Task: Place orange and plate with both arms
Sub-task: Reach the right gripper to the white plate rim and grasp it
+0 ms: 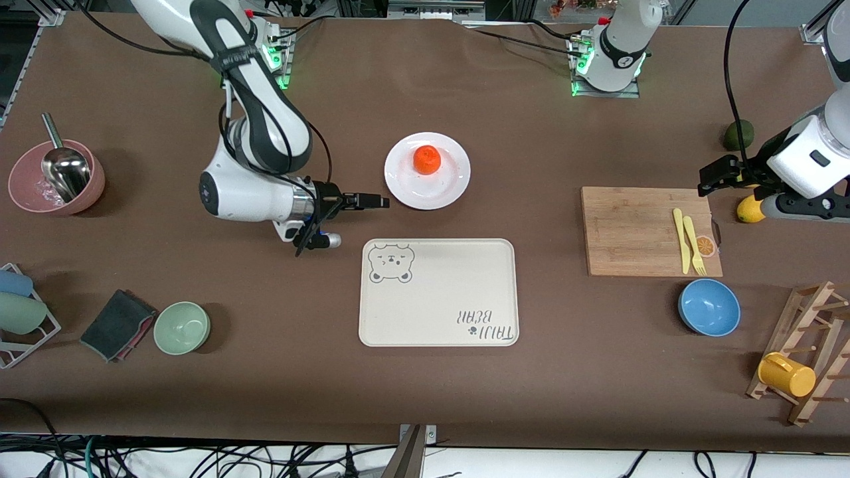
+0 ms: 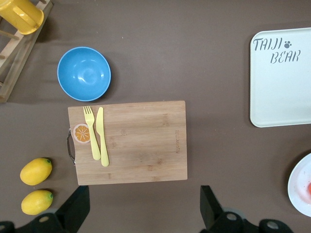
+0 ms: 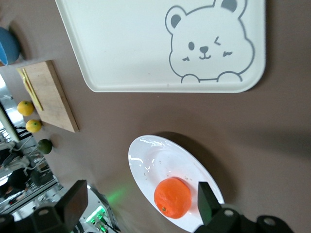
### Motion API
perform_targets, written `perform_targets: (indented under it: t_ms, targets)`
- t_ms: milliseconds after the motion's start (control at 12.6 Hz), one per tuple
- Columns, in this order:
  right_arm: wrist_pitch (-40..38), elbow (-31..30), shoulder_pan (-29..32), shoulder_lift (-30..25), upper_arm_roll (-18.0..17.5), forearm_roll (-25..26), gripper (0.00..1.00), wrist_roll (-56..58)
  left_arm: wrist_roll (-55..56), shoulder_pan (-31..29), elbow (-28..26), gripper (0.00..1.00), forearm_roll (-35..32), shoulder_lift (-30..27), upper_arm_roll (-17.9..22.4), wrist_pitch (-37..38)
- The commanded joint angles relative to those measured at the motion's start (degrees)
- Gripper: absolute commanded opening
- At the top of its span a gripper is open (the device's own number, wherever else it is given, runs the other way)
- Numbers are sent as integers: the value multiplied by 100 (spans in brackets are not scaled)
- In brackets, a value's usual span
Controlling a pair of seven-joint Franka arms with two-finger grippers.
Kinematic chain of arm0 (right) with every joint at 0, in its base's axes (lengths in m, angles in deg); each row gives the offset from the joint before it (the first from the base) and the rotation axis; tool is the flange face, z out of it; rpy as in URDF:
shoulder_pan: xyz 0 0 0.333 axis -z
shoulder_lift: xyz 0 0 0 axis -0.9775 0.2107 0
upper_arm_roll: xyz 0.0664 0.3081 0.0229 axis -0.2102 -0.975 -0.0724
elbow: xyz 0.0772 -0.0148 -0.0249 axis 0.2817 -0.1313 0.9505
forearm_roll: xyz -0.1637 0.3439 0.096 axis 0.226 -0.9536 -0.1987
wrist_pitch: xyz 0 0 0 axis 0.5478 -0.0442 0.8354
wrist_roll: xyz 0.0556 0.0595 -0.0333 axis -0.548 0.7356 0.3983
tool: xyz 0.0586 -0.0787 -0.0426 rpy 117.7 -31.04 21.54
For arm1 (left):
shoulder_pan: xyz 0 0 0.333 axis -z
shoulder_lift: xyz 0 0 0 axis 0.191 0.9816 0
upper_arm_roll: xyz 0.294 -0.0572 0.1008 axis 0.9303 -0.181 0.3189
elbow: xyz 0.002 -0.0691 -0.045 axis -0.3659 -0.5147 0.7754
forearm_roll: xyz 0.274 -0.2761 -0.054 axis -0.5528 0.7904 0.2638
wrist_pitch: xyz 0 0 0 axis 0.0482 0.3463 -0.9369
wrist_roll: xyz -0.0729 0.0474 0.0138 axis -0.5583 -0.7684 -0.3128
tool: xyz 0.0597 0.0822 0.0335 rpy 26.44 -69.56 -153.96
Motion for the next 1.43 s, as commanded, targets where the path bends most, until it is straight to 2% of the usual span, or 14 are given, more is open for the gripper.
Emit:
perform_targets:
  t_ms: [0,79,159,317,555,793,1189,1348]
  targets:
    - [95,28,-72,421,-25,-842,100,1133,-96,108,-137,100,-78,-139,105,-57]
    - [95,28,-160,519,-33,-1316,100,1355,-113,82,-128,100,-34,-131,105,-48]
    - [43,19,-343,563,-25,-1460,100,1514,-122,38,-119,100,-16,-113,96,-48]
    - [-158,-234,-380,556,-16,-1461,100,1970,-131,11,-111,100,194,-104,96,-57]
    - [-729,-770,-354,397,265,-1435,100,2541,-122,2,-102,100,239,-95,96,-65]
    - [-775,-1140,-354,388,406,-1444,100,3052,-122,-7,-67,100,231,-87,105,-65]
    - [-635,-1290,-512,520,371,-1444,98,3071,-114,2,-66,100,204,-69,96,-74]
    - [-346,-1273,-678,538,353,-1478,87,3062,-114,2,-66,100,195,-60,96,-74]
